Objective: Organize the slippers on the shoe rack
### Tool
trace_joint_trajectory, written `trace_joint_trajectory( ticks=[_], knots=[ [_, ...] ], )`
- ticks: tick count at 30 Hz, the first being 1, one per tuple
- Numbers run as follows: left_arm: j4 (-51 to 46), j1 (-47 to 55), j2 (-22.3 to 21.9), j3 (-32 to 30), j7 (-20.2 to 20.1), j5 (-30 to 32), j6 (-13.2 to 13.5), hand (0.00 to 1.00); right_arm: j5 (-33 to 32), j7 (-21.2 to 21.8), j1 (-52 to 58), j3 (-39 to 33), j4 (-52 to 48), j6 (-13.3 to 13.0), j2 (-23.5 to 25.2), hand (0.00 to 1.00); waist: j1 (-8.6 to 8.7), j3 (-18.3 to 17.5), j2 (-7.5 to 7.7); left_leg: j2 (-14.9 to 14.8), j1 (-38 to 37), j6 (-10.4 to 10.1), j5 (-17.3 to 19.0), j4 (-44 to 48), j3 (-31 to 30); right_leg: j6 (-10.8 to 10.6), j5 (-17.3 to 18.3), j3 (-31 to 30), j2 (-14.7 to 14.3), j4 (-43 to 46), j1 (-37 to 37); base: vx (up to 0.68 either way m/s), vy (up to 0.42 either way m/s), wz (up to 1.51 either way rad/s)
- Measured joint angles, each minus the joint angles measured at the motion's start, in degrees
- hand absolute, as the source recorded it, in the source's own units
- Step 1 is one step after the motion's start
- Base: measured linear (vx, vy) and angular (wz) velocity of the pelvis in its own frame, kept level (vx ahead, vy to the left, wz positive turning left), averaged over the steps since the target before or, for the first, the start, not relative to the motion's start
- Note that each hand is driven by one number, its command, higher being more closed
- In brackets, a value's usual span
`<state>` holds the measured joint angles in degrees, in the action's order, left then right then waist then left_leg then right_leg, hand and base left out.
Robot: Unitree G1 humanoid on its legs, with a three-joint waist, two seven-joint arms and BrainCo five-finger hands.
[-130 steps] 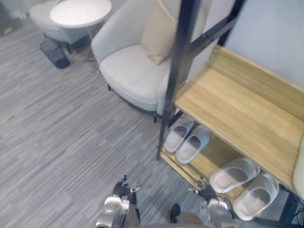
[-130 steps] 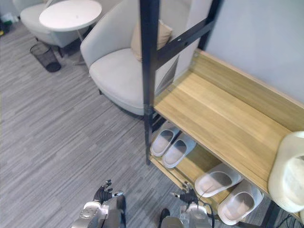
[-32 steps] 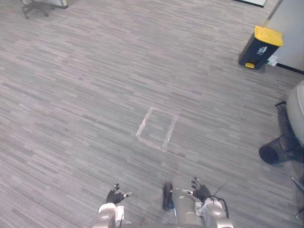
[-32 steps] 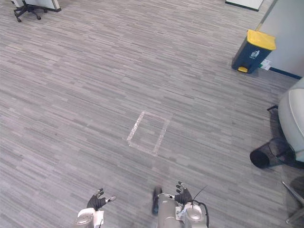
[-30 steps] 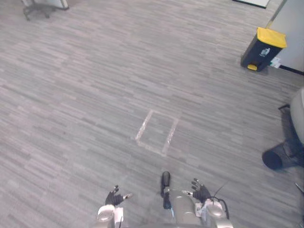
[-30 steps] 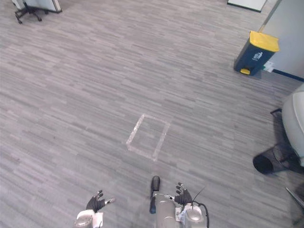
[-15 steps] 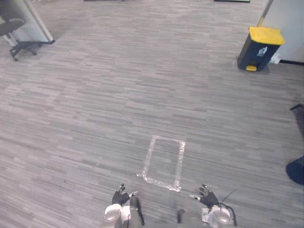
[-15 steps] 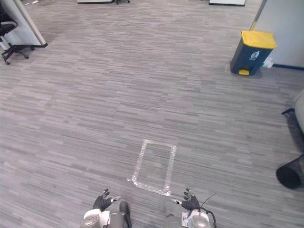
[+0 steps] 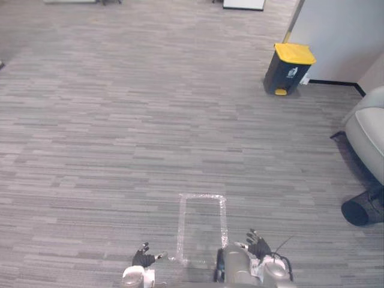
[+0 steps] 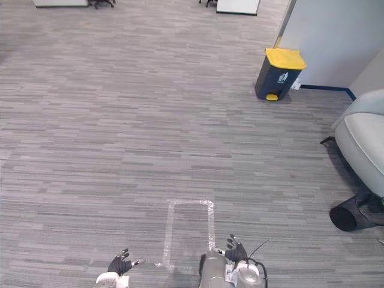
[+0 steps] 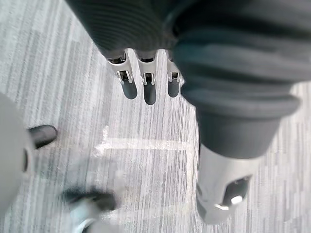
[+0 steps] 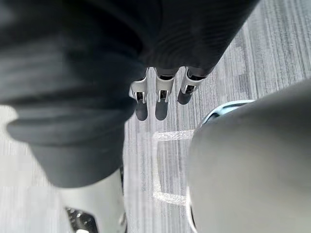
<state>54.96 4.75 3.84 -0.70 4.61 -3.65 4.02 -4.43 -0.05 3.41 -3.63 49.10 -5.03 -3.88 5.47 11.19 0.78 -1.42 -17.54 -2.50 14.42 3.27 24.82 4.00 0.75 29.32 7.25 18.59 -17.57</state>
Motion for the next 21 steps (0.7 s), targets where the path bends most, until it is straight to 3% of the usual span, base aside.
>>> trace_joint_trajectory(
  ticks=[1, 2, 3, 5, 6, 7, 8, 10, 12, 14, 16, 18, 19, 20, 21],
  knots=[
    [0.23, -0.79, -0.90, -0.54, 0.10, 0.08, -0.31, 0.00, 0.02, -0.11, -1.55, -0.08, 1.08, -0.08, -1.30, 0.00, -0.44, 0.83, -3.24, -1.39, -1.38, -1.36, 0.72, -0.27, 0.89, 6.24, -1.44, 1.04, -2.90, -1.14, 0.78, 0.54, -0.036, -0.95],
    [0.31, -0.88, -1.29, -0.40, -0.10, 0.12, -0.44, 0.00, 0.12, -0.11, -2.13, -0.55, 1.20, -0.10, -1.89, 0.00, -0.36, 1.02, -4.77, -1.70, -1.71, -2.97, -0.30, 0.09, 1.78, 6.82, 0.63, 0.44, -3.92, -1.20, 0.62, 0.44, -0.025, -1.01],
    [0.28, -1.21, -1.55, -0.43, -0.08, 0.13, -0.45, 0.00, 0.00, -0.08, -2.41, -0.70, 1.22, -0.11, -2.26, 0.00, -0.26, 1.34, -5.34, -1.81, -2.08, -3.67, -0.78, 0.24, 1.89, 6.72, 1.40, -0.26, -4.41, -0.65, 0.51, 0.44, -0.081, -0.83],
    [0.40, -2.05, -1.45, -0.61, -0.12, 0.41, -0.53, 0.00, -0.08, -0.15, -2.50, -1.36, 1.21, -0.04, -2.31, 0.00, 0.28, 1.49, -5.57, -3.09, -1.49, -4.94, -1.50, 7.65, 1.72, 6.03, 5.18, -2.08, -5.57, 2.12, 1.29, 0.44, -0.099, -0.62],
    [0.33, -2.23, -1.66, -0.53, -0.23, 1.29, -0.52, 0.00, -0.06, -0.17, -2.02, -0.96, 1.15, 0.05, -2.26, 0.00, 0.79, 1.53, -5.11, -6.10, 2.07, -6.86, -3.28, 21.49, 1.45, 4.43, 7.05, -4.59, -6.59, 0.93, 4.18, 0.34, -0.078, -0.65],
    [0.28, -2.24, -1.86, -0.61, -0.26, 1.30, -0.52, 0.00, -0.06, -0.23, -1.58, -0.46, 0.88, 0.20, -1.88, 0.00, 0.72, 1.59, -4.96, -8.38, 4.99, -8.08, -5.29, 30.68, 0.86, 4.86, 6.98, -6.27, -7.54, -0.82, 6.31, 0.53, -0.063, -0.96],
    [0.19, -2.33, -2.65, -0.69, -0.28, 1.32, -0.48, 0.00, -0.10, -0.47, -0.56, -0.49, -0.24, 0.39, -1.53, 0.00, 0.66, 1.62, -4.91, -11.85, 9.96, -8.50, -4.99, 43.98, 0.41, 5.67, 7.21, -8.56, -9.02, -3.21, 9.71, 0.45, -0.025, -1.02],
    [-0.14, -2.24, -3.45, -0.71, -0.43, 1.29, -0.54, 0.00, -0.21, -0.74, 0.16, -0.62, -0.89, 0.53, -0.69, 0.00, 0.56, 2.09, -3.69, -14.66, 14.91, -6.77, -2.70, 51.61, 1.61, 6.10, 7.51, -13.81, -10.58, -6.00, 14.60, 0.44, 0.017, -1.32],
    [-0.65, -2.52, -3.34, -1.14, -0.39, 1.28, -0.47, 0.00, -0.24, -0.87, 0.20, -0.60, -0.77, 0.64, -0.19, 0.00, 0.23, 1.75, -2.63, -14.54, 18.03, -5.81, -0.56, 48.11, 1.83, 5.40, 7.08, -19.24, -10.93, -7.71, 17.36, 0.38, 0.091, -1.54],
    [-1.04, -2.58, -3.37, -1.16, -0.37, 1.28, -0.44, 0.00, -0.23, -0.97, 0.05, -0.65, -0.79, 0.69, 0.14, 0.00, -0.57, 1.74, -2.10, -12.59, 20.50, -5.04, 0.86, 39.50, 0.03, 4.26, 6.78, -25.14, -10.80, -8.59, 19.00, 0.31, 0.141, -1.63],
    [-1.46, -2.86, -3.42, -1.15, -0.30, 1.28, -0.03, 0.00, -0.18, -1.14, 0.07, -0.83, -0.71, 1.06, -0.19, 0.00, -2.09, 2.02, -1.47, -7.01, 22.75, -4.62, 1.25, 24.16, -11.81, 1.75, 7.46, -33.77, -10.06, -8.32, 20.42, 0.28, 0.242, -1.86],
    [-1.42, -2.85, -3.60, -1.11, -0.31, 1.21, 0.34, 0.00, -0.16, -1.17, 0.22, -0.61, -0.59, 1.05, -0.36, 0.00, -2.24, 1.85, -1.75, -4.30, 22.50, -5.27, 0.10, 15.57, -20.89, -0.27, 7.75, -37.34, -9.76, -8.42, 20.69, 0.22, 0.278, -1.44],
    [-0.99, -2.56, -4.18, -1.10, -0.30, 1.17, 0.33, 0.00, -0.08, -1.15, 0.74, -0.21, -0.55, 1.02, -0.97, 0.00, -2.20, 1.06, -3.29, -4.11, 22.63, -4.92, -4.28, 10.19, -26.30, -1.63, 8.46, -40.38, -10.34, -8.57, 20.69, 0.21, 0.354, -1.49],
    [-0.18, -2.11, -5.12, -1.03, -0.34, 1.13, 0.31, 0.00, -0.05, -1.14, 1.55, -0.20, -0.42, 1.02, -1.90, 0.00, -2.19, 0.29, -5.82, -5.95, 22.39, -5.12, -9.65, 8.49, -26.87, -3.24, 9.34, -43.09, -11.99, -7.82, 20.57, 0.21, 0.373, -1.39],
    [-0.17, -2.23, -5.00, -1.08, -0.38, 1.12, 0.32, 0.00, -0.03, -1.23, 1.55, -0.37, 0.14, 1.13, -1.90, 0.00, -2.22, 0.29, -5.61, -5.63, 21.86, -4.77, -9.12, 9.14, -25.72, -3.61, 9.94, -44.11, -11.65, -7.48, 20.58, 0.17, 0.360, -1.32]
  ],
)
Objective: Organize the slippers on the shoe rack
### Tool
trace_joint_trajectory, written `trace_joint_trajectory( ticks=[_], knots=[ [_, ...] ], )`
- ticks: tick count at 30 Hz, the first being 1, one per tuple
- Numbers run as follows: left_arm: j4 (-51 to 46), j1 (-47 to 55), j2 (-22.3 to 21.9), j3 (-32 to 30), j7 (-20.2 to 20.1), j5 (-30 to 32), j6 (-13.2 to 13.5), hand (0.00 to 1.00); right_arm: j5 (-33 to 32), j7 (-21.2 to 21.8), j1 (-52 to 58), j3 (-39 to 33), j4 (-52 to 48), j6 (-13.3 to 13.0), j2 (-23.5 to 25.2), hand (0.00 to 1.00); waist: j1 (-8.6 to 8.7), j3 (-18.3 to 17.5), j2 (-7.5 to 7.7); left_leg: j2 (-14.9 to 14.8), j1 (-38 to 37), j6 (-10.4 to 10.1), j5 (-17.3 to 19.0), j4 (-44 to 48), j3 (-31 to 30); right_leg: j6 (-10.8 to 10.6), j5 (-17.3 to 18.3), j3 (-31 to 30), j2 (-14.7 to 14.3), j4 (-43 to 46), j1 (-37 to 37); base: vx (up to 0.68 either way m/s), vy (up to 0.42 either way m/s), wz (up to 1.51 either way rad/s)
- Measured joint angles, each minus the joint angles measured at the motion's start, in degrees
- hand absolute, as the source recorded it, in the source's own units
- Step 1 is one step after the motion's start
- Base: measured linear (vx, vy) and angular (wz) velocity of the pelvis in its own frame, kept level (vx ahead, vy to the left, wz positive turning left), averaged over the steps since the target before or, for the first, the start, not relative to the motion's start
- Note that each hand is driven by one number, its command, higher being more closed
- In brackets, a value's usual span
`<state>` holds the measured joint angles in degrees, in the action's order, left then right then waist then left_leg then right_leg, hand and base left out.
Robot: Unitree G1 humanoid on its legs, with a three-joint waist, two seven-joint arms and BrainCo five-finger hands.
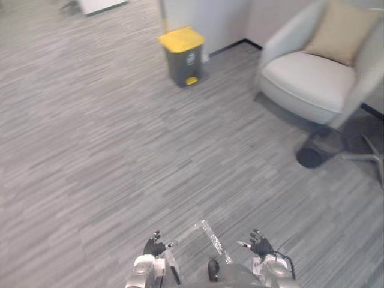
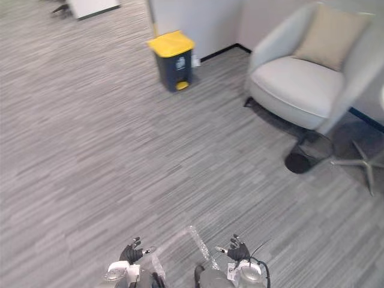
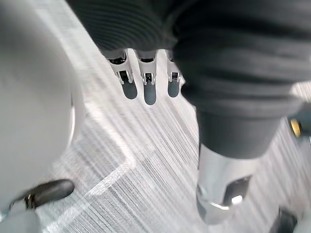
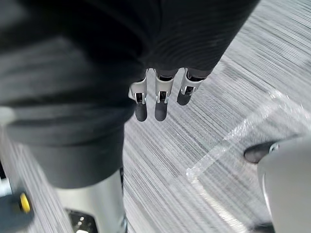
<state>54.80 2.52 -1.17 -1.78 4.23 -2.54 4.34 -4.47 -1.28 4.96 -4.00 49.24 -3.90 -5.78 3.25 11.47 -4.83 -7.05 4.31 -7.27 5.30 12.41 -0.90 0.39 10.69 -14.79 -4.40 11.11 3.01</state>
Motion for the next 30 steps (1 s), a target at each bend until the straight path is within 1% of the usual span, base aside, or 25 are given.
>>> trace_joint_trajectory(
  ticks=[1, 2, 3, 4, 6, 7, 8, 9, 10, 11, 12, 13, 14, 17, 19, 20, 21, 22, 23, 24, 25, 26, 27, 29, 30],
  knots=[
    [-0.19, 0.20, 0.83, 0.06, 0.09, 0.01, 0.06, 0.00, -0.02, 0.09, 0.02, 0.12, 0.24, -0.04, 0.61, 0.00, -0.04, -0.75, 2.04, 0.85, -2.68, 0.94, 0.38, -2.70, 4.29, -2.93, 0.67, 0.76, 2.36, 0.50, -1.05, 0.12, 0.299, -1.30],
    [-0.08, 0.73, 2.32, 0.17, 0.07, 0.02, -0.06, 0.00, 0.01, 0.15, 0.21, 0.42, 1.10, -0.06, 1.71, 0.00, -0.46, -1.50, 3.33, 1.99, -4.12, 1.80, 0.10, -5.33, 7.76, -2.73, 0.74, -0.68, 4.02, 0.01, -1.94, 0.09, 0.266, -1.31],
    [0.01, 0.91, 2.90, 0.47, 0.08, 0.02, -0.11, 0.00, 0.01, 0.14, 0.19, 0.45, 1.36, -0.03, 2.08, 0.00, -0.26, -1.84, 3.99, 2.42, -4.72, 2.07, -0.08, -6.39, 8.91, -3.00, 0.56, -1.44, 4.64, -0.23, -2.22, 0.09, 0.233, -1.04],
    [0.06, 1.03, 3.56, 0.62, 0.06, 0.03, -0.16, 0.00, -0.06, 0.12, 0.37, 0.37, 1.40, -0.07, 2.54, 0.00, 0.09, -2.66, 5.36, 3.12, -5.58, 2.74, -0.25, -7.69, 11.33, -3.79, -0.17, -1.79, 5.52, -0.47, -3.12, 0.09, 0.201, -0.88],
    [0.15, 0.82, 3.93, 0.61, 0.07, 0.02, -0.17, 0.00, -0.04, 0.17, 0.70, 0.23, 1.76, -0.02, 2.67, 0.00, -0.06, -2.47, 5.35, 3.02, -6.66, 3.50, 0.10, -8.09, 14.68, -5.17, -1.06, 1.84, 6.50, -0.31, -4.33, 0.07, 0.164, -0.91],
    [0.16, 0.90, 4.11, 0.60, 0.06, 0.01, -0.18, 0.00, -0.02, 0.19, 0.43, 0.18, 1.93, -0.03, 2.71, 0.00, -0.35, -2.40, 5.24, 2.71, -7.64, 3.73, 0.26, -8.26, 17.38, -5.45, -1.27, 8.88, 8.01, -0.02, -5.13, 0.03, 0.108, -1.12],
    [0.17, 1.06, 4.39, 0.69, 0.06, -0.05, -0.19, 0.00, -0.01, 0.18, -0.46, 0.20, 2.97, -0.04, 2.51, 0.00, -0.41, -2.35, 5.23, 2.51, -8.87, 3.75, 0.28, -8.47, 21.10, -4.75, -1.60, 23.48, 11.63, 0.77, -6.26, 0.02, 0.080, -1.10],
    [0.25, 1.02, 4.48, 0.70, 0.06, -0.11, -0.22, 0.00, -0.01, 0.16, -0.84, 0.19, 3.44, -0.06, 2.44, 0.00, -0.24, -2.33, 5.18, 2.40, -9.12, 3.75, 0.28, -8.46, 21.94, -3.91, -2.14, 28.20, 12.88, 0.88, -6.32, 0.03, 0.015, -1.04],
    [0.28, 0.94, 4.53, 0.73, 0.05, -0.53, -0.25, 0.00, 0.04, 0.15, -1.30, 0.18, 3.63, -0.09, 1.95, 0.00, -0.02, -2.02, 4.45, 1.54, -9.65, 3.08, 0.96, -8.46, 24.17, -2.84, -3.74, 38.18, 15.22, 1.69, -6.26, 0.03, -0.019, -0.60],
    [0.28, 0.82, 4.58, 0.72, 0.05, -0.60, -0.25, 0.00, 0.07, 0.16, -1.47, 0.19, 3.69, -0.06, 1.82, 0.00, -0.14, -1.89, 4.26, 1.23, -9.81, 2.96, 1.08, -8.49, 24.56, -3.09, -3.92, 39.74, 15.38, 1.88, -6.34, 0.06, -0.052, -0.93],
    [0.55, 0.22, 4.66, 0.73, -0.01, -1.18, -0.30, 0.00, 0.06, 0.14, -2.09, 0.18, 3.90, -0.07, 1.40, 0.00, -0.36, -1.56, 4.13, 0.08, -10.49, 2.54, 1.30, -8.51, 26.75, -1.99, -4.50, 43.42, 15.02, 2.85, -7.26, 0.06, -0.119, -0.93],
    [0.77, 0.12, 4.46, 0.74, -0.16, -1.33, -0.31, 0.00, 0.06, 0.13, -2.21, 0.14, 3.94, -0.11, 0.99, 0.00, -0.32, -1.28, 3.19, -0.35, -10.75, 2.43, 1.32, -8.50, 28.02, -0.71, -4.65, 45.03, 14.38, 3.76, -7.94, 0.06, -0.119, -0.89],
    [0.86, 0.08, 4.30, 0.76, -0.21, -1.35, -0.32, 0.00, 0.04, 0.12, -2.21, 0.07, 3.96, -0.12, 0.98, 0.00, -0.28, -1.15, 2.93, -0.42, -10.87, 2.40, 1.30, -8.50, 28.14, -0.61, -4.61, 44.81, 14.18, 3.76, -8.04, 0.04, -0.108, -0.76],
    [2.06, -0.13, 1.95, 1.30, -1.25, -1.18, -1.03, 0.00, 0.01, -0.05, -2.18, -0.51, 4.10, -0.12, -0.49, 0.00, 0.20, -1.12, 1.64, -1.40, -13.14, 2.16, 1.15, -8.89, 28.97, 0.45, -5.23, 41.31, 11.30, 0.58, -6.80, 0.05, -0.081, -0.63],
    [2.00, -0.48, 1.98, 1.60, -1.50, -1.00, -1.01, 0.00, -0.04, -0.08, -2.04, -0.53, 4.34, -0.13, -0.95, 0.00, 0.22, -1.25, 1.47, -2.36, -13.75, 0.44, 1.15, -7.71, 29.71, 0.34, -6.11, 40.21, 9.80, -2.31, -5.19, 0.00, -0.062, -0.35],
    [1.94, -0.82, 2.30, 1.63, -1.84, -0.99, -1.02, 0.00, -0.02, -0.09, -1.95, -0.47, 4.63, -0.13, -0.76, 0.00, -0.02, -0.88, 2.35, -4.19, -12.03, -1.60, 2.68, -1.29, 30.31, -0.06, -6.00, 38.95, 9.08, -4.45, -4.57, -0.03, -0.024, -0.27],
    [1.90, -0.84, 2.37, 1.64, -1.89, -0.99, -1.02, 0.00, -0.03, -0.08, -1.94, -0.39, 4.72, -0.13, -0.68, 0.00, -0.20, -0.78, 2.58, -4.64, -11.50, -1.87, 2.93, 0.53, 30.34, -0.08, -6.07, 38.78, 9.05, -4.85, -4.27, -0.04, -0.092, -0.44],
    [0.85, -0.80, 2.68, 1.67, -2.04, -1.00, -1.04, 0.00, -0.10, -0.08, -1.58, -0.31, 4.83, -0.18, -0.27, 0.00, -0.66, -0.68, 3.52, -6.91, -8.45, -1.75, 3.19, 9.98, 30.27, -0.16, -6.26, 37.40, 8.62, -6.88, -2.94, -0.02, -0.121, -0.58],
    [-0.17, -0.60, 2.56, 1.64, -2.04, -1.00, -0.94, 0.00, -0.15, -0.07, -1.45, -0.33, 5.17, -0.22, -0.56, 0.00, -1.00, -0.87, 3.12, -9.57, -5.69, -1.66, 3.13, 18.24, 30.04, -0.03, -6.48, 35.33, 7.64, -7.85, -2.28, 0.00, -0.129, -0.73],
    [-0.29, -0.57, 2.51, 1.62, -2.02, -1.05, -0.88, 0.00, -0.25, -0.10, -1.53, -0.40, 5.43, -0.25, -0.75, 0.00, -1.24, -0.61, 3.13, -10.54, -3.64, -1.11, 3.90, 22.37, 28.45, 0.79, -7.20, 33.56, 7.22, -8.20, -1.57, 0.06, -0.037, -0.86],
    [-0.21, -0.58, 2.09, 1.68, -2.10, -1.09, -0.90, 0.00, -0.22, -0.19, -1.66, -0.47, 5.83, -0.15, -1.03, 0.00, -1.44, -0.84, 2.53, -9.03, -2.24, -0.25, 6.67, 23.25, 24.17, 0.96, -7.32, 31.17, 7.19, -8.25, -1.59, 0.07, 0.026, -0.69],
    [-0.25, -0.57, 2.01, 1.65, -2.07, -1.11, -0.89, 0.00, -0.22, -0.28, -1.65, -0.59, 5.95, -0.12, -1.22, 0.00, -1.64, -0.77, 2.46, -8.12, -2.19, -0.08, 7.59, 22.35, 22.90, 1.11, -7.43, 29.97, 7.33, -8.22, -1.54, 0.07, 0.078, -0.99],
    [-0.30, -0.47, 2.04, 1.62, -2.00, -1.15, -0.86, 0.00, -0.21, -0.59, -1.47, -1.65, 6.56, -0.07, -1.26, 0.00, -2.32, -0.76, 2.56, -5.00, -2.42, 0.25, 9.06, 16.88, 19.76, 0.97, -7.84, 27.24, 8.02, -8.26, -1.49, 0.03, 0.086, -0.94],
    [-0.54, -0.27, 2.04, 1.61, -1.77, -1.22, -0.78, 0.00, -0.20, -1.02, -1.45, -2.69, 6.80, -0.05, -1.18, 0.00, -2.58, -0.70, 2.42, -1.07, -2.33, 1.07, 8.15, 4.63, 12.90, -0.51, -8.07, 23.59, 8.56, -8.42, -1.81, 0.04, 0.128, -1.08],
    [-0.55, -0.21, 2.01, 1.65, -1.77, -1.22, -0.79, 0.00, -0.20, -1.03, -1.39, -2.74, 6.80, -0.05, -1.30, 0.00, -2.64, -0.84, 2.11, -0.20, -2.46, 0.85, 6.63, -0.58, 9.74, -1.09, -8.21, 22.30, 8.48, -8.50, -1.96, 0.03, 0.115, -0.75]
  ],
)
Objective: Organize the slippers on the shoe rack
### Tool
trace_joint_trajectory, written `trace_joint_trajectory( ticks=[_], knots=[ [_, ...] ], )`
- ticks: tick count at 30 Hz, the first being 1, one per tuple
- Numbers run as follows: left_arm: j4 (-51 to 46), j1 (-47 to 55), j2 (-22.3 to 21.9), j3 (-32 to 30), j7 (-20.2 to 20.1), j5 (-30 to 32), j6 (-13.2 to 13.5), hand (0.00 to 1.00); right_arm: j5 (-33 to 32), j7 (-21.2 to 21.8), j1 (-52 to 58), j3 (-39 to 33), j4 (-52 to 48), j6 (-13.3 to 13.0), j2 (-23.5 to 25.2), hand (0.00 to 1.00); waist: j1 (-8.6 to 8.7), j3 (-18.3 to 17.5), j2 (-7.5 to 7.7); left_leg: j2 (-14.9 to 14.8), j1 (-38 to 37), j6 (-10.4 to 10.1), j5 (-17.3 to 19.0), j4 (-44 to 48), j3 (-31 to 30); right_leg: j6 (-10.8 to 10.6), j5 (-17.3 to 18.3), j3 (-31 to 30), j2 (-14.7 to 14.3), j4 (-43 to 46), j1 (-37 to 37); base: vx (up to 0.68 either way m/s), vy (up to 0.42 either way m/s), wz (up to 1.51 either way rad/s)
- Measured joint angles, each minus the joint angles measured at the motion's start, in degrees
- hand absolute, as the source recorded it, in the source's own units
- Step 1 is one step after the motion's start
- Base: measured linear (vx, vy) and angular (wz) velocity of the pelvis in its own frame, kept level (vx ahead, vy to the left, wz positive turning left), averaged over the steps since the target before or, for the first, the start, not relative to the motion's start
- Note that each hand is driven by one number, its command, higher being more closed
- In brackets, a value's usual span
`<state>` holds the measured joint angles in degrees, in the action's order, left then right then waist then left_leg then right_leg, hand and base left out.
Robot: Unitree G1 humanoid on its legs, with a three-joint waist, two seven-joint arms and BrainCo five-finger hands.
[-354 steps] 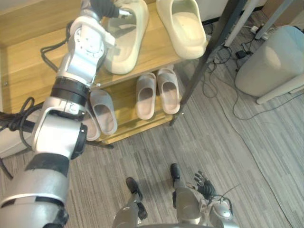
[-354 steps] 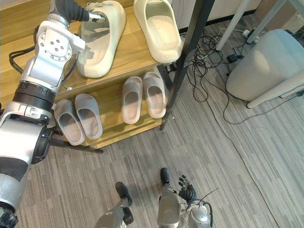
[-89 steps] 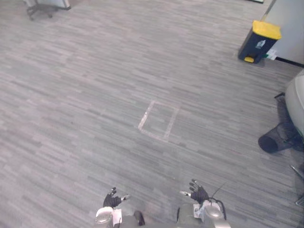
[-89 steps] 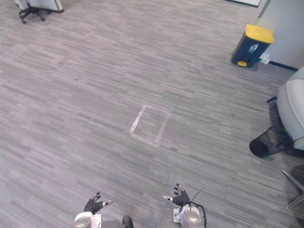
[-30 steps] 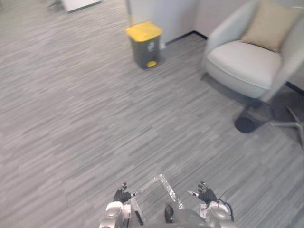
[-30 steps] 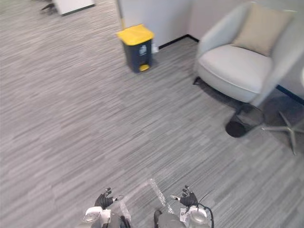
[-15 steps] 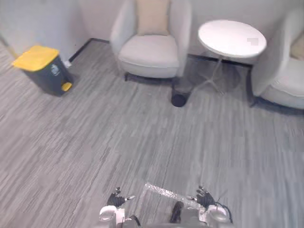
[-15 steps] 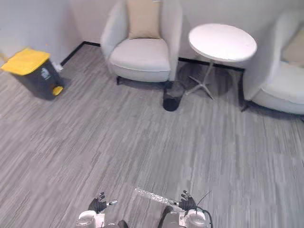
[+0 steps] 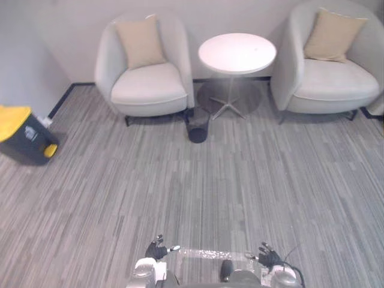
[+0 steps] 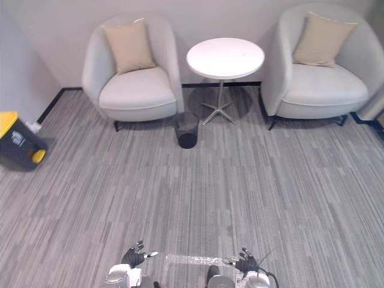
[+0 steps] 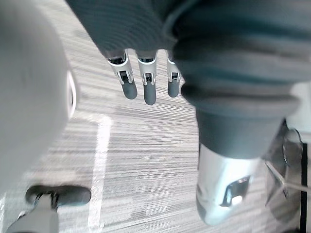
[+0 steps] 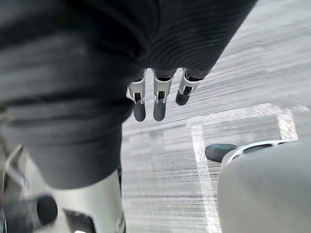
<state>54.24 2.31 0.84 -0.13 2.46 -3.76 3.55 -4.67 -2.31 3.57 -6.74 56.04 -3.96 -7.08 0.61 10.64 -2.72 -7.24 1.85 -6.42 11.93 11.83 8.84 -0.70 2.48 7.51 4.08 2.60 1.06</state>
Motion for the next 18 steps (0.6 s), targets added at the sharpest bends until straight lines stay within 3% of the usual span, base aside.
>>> trace_joint_trajectory(
  ticks=[1, 2, 5, 8, 18],
  knots=[
    [0.00, 0.04, -0.03, 0.01, -0.01, 0.00, 0.00, 0.00, 0.00, -0.01, 0.05, -0.01, 0.01, 0.00, -0.08, 0.00, 0.00, -0.09, -0.20, 0.12, 0.00, -0.26, -1.00, -1.66, -0.92, -0.35, -0.08, -0.31, -0.16, -0.09, -0.04, 0.10, 0.197, -0.78],
    [0.08, 0.21, 0.11, 0.02, 0.05, -0.20, 0.03, 0.00, -0.02, -0.20, 0.25, -0.23, 0.24, -0.02, -0.17, 0.00, -0.15, -0.93, -0.53, 1.13, -1.21, 0.21, -5.47, -2.93, -1.00, -2.70, -1.94, -2.13, -0.30, -2.76, 1.45, 0.08, 0.132, -0.53],
    [0.99, -0.71, 0.91, 0.06, 0.08, -0.32, 0.00, 0.00, 0.13, -0.26, 1.11, -1.97, 0.29, -0.08, 1.01, 0.00, 0.06, -1.46, 1.55, 3.55, -3.38, 1.94, -5.71, -5.03, 1.23, -3.45, -3.32, -2.77, 2.06, -5.18, 2.94, 0.19, 0.198, -0.26],
    [1.54, -0.49, 1.03, 0.12, 0.07, -0.31, -0.02, 0.00, 0.07, -0.45, 1.00, -2.19, 1.17, -0.09, 1.09, 0.00, 0.05, -1.88, 1.76, 5.13, -5.40, 2.15, -5.80, -7.11, 1.62, -4.30, -2.73, -3.33, 3.22, -5.59, 3.86, 0.17, 0.124, -0.10],
    [2.77, -0.48, 1.74, 1.30, 0.12, -0.31, -0.03, 0.00, -0.36, -0.80, 0.99, -5.02, 1.85, 0.02, 2.17, 0.00, -0.10, -2.24, 1.36, 4.76, -7.04, 2.23, -5.75, -7.58, -0.77, -4.05, -2.49, -1.32, 2.22, -6.87, 6.32, 0.07, -0.007, 0.03]
  ],
)
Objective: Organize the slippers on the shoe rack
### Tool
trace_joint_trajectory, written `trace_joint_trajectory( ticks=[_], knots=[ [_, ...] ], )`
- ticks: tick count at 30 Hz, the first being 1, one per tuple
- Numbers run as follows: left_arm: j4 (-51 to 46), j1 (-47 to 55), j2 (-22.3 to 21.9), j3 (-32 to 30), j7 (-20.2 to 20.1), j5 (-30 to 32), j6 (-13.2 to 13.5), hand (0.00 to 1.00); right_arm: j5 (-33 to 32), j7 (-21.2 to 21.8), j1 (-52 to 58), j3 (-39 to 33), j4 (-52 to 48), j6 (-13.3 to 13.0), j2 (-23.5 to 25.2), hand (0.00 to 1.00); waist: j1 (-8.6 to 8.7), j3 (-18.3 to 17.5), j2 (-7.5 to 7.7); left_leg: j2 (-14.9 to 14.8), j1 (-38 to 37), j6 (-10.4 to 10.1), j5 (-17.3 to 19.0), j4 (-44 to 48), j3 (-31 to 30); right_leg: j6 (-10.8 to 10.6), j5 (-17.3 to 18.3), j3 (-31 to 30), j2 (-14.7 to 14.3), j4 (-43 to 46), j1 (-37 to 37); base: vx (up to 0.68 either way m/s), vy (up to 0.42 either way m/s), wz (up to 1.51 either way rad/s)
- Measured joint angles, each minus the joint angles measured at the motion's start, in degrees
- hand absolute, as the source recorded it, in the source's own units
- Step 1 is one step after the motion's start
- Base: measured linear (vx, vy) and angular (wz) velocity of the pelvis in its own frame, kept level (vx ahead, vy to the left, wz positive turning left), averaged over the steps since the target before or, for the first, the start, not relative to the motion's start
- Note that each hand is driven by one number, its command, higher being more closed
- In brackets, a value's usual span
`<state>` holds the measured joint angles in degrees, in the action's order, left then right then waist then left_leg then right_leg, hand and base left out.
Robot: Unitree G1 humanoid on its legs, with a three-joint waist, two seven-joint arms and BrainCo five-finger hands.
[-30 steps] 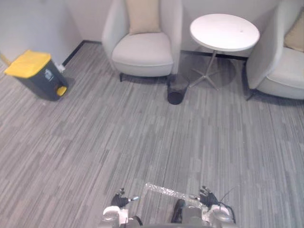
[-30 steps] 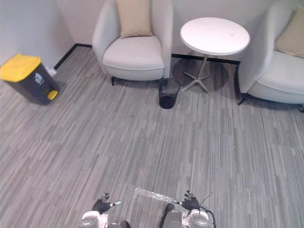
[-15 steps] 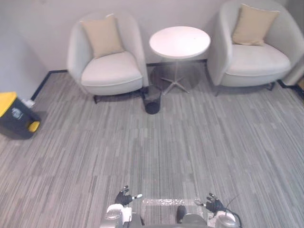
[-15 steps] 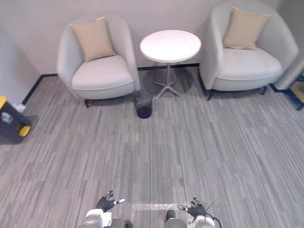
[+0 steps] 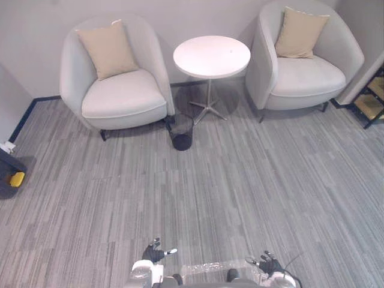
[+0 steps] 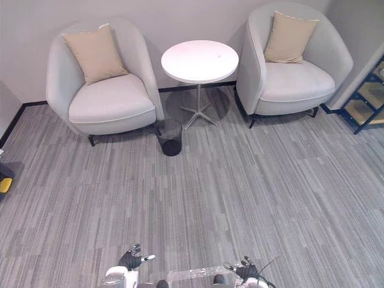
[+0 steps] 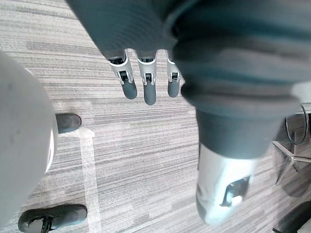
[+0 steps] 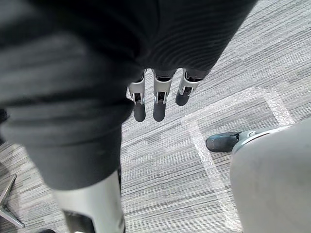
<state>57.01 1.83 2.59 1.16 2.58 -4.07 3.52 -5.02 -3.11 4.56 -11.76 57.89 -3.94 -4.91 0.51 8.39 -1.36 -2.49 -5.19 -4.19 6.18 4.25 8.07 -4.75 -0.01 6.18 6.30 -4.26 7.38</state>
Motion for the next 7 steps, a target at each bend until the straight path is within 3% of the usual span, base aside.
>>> trace_joint_trajectory(
  ticks=[5, 7],
  knots=[
    [0.97, 0.28, 0.10, -0.32, 0.03, -0.04, 0.01, 0.00, -0.01, -0.06, 0.11, -1.40, 1.26, 0.07, 0.13, 0.00, -0.04, -1.10, 0.07, 0.04, -0.15, 0.27, -0.24, -1.29, -0.99, 0.15, 0.07, 1.03, -0.01, 0.07, -0.12, -0.07, -0.006, 0.08],
    [0.97, 1.09, 0.16, -2.03, 0.04, -0.04, 0.03, 0.00, 0.04, -0.21, 0.35, -1.42, 1.71, 0.16, 0.20, 0.00, -0.38, -1.84, 0.82, 0.07, -0.98, 0.38, -0.44, -2.24, -0.91, 0.18, 0.01, 1.13, 0.04, 0.02, -0.13, -0.08, 0.007, -0.04]
  ],
)
